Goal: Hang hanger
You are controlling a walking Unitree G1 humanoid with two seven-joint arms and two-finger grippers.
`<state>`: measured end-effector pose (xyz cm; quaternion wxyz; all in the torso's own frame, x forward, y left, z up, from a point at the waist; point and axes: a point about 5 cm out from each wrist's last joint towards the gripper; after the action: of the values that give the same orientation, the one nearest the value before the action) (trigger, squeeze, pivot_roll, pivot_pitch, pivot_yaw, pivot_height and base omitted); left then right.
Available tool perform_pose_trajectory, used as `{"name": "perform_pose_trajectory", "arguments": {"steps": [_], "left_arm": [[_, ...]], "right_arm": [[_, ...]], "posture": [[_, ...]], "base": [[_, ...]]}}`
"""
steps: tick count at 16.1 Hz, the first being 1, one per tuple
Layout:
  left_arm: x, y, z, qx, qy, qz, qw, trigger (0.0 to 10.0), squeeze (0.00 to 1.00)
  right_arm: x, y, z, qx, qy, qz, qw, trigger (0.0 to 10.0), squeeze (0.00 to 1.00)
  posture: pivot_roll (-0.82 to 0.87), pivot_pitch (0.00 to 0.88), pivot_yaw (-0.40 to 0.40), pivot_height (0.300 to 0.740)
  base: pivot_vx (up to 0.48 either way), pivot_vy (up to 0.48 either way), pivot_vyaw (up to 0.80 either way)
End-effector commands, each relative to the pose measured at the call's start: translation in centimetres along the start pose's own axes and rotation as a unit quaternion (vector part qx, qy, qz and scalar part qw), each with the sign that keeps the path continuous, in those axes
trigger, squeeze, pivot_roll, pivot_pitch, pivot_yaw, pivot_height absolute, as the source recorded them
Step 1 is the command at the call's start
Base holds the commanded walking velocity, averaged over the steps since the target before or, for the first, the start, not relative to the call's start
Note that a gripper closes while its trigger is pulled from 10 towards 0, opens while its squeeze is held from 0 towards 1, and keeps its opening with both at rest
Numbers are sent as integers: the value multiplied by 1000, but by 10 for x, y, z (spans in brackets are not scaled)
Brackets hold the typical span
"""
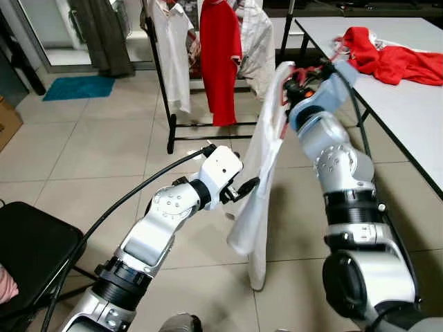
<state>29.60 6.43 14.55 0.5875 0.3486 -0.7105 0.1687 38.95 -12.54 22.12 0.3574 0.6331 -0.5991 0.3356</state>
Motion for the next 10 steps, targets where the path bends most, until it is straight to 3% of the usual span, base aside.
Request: {"name": "perform_pose_trajectory", "arguments": {"steps": [1, 5, 6, 10], "left_arm": [[4, 2, 3, 15, -3, 18, 1000, 10000, 0], [1, -4, 4, 38, 0, 25, 999, 10000, 0], [0, -9, 3, 46, 10, 36, 998, 0, 0], [-1, -17, 3, 40, 7, 51, 998, 0, 0]], "right_arm": [[19, -6, 1, -11, -25, 35, 999, 10000, 0], [29, -13, 0, -13, -64, 43, 997, 10000, 0], [34, -16, -2, -9, -79, 49, 996, 10000, 0], [40, -19, -10, 3, -100, 56, 993, 10000, 0]], "posture": [[-27, 43, 10, 740], [-24, 39, -8, 740], [-25, 36, -10, 740], [-29, 23, -8, 740]], "base": [[0, 0, 0], [0, 0, 0], [0, 0, 0], [0, 0, 0]]}}
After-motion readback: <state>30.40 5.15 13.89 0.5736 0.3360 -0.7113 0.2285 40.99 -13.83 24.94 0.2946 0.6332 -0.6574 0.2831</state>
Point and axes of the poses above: a point about 5 cm out from each wrist's last joint towards the gripper, its own y axis pointing back from the gripper into the wrist, its own x axis along the axis of the wrist's last joint, z = x × y, and after that the axes turned 2 degrees about y, right-handed
